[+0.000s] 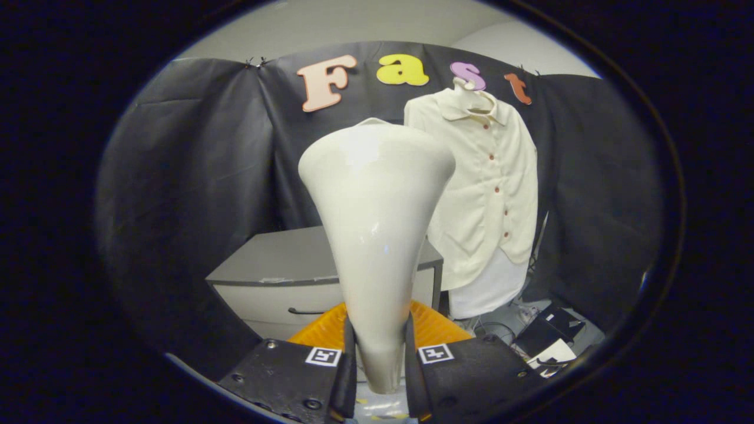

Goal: Iron the clothes twice with a garment steamer, once on the left side and once on the right side.

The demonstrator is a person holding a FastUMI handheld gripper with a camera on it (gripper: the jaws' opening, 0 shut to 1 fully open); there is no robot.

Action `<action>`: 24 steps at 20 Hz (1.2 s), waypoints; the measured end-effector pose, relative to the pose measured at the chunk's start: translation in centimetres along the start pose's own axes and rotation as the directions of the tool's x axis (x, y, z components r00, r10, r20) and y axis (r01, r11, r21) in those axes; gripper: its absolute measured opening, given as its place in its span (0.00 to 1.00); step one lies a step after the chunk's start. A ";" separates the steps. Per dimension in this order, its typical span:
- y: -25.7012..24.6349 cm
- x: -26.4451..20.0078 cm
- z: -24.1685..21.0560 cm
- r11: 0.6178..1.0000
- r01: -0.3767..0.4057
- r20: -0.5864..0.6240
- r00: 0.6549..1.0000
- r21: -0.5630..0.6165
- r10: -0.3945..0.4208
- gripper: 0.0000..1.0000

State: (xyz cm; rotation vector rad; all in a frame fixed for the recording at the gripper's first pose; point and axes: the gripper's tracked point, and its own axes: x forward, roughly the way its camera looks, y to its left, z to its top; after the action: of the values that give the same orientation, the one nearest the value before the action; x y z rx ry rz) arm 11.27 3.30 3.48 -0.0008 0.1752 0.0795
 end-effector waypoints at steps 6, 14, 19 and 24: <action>0.7 -2.4 2.3 0.999 -0.053 0.131 0.990 0.014 0.051 0.33; 0.0 -5.1 1.5 0.998 -0.058 0.189 0.981 0.037 0.050 0.33; 0.2 -6.6 0.9 0.997 -0.068 0.189 0.980 0.045 0.058 0.33; -0.1 -7.3 -0.6 0.998 -0.060 0.154 0.986 0.012 0.057 0.33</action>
State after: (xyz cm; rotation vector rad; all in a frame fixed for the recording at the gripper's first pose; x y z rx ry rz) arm 3.98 2.65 4.16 0.0267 0.0217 0.1361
